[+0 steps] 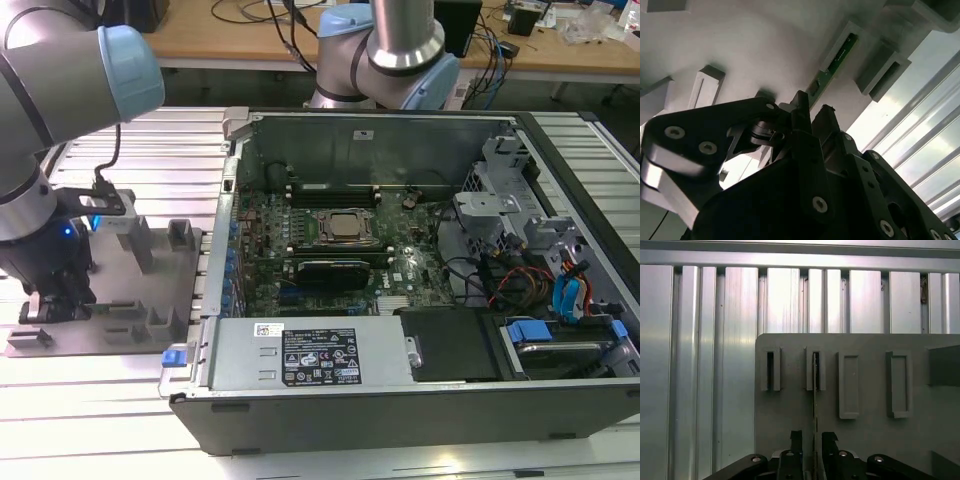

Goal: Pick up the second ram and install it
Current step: 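Pick up the second ram and move it above second insertion slot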

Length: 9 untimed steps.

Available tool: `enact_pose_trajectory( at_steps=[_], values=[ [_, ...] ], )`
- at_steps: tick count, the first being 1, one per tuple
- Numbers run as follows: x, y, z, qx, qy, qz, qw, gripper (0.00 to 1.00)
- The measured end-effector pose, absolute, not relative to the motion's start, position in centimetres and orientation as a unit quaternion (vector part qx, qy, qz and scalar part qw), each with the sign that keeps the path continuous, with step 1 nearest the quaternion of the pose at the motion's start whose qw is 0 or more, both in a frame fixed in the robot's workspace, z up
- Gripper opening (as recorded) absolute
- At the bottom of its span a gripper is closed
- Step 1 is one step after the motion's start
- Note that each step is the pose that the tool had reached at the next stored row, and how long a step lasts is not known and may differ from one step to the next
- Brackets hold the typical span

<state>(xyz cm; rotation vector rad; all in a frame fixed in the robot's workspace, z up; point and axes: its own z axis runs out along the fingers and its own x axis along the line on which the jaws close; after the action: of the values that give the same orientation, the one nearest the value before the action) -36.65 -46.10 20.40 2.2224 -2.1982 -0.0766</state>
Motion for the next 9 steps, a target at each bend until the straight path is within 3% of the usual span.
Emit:
enact_pose_trajectory(
  at_steps=[7,9],
  values=[
    [-36.65,-46.1,20.38,0.711,-0.703,-0.024,0.007,0.27],
    [-36.65,-46.1,20.37,0.711,-0.703,-0.024,0.007,0.13]
  ],
)
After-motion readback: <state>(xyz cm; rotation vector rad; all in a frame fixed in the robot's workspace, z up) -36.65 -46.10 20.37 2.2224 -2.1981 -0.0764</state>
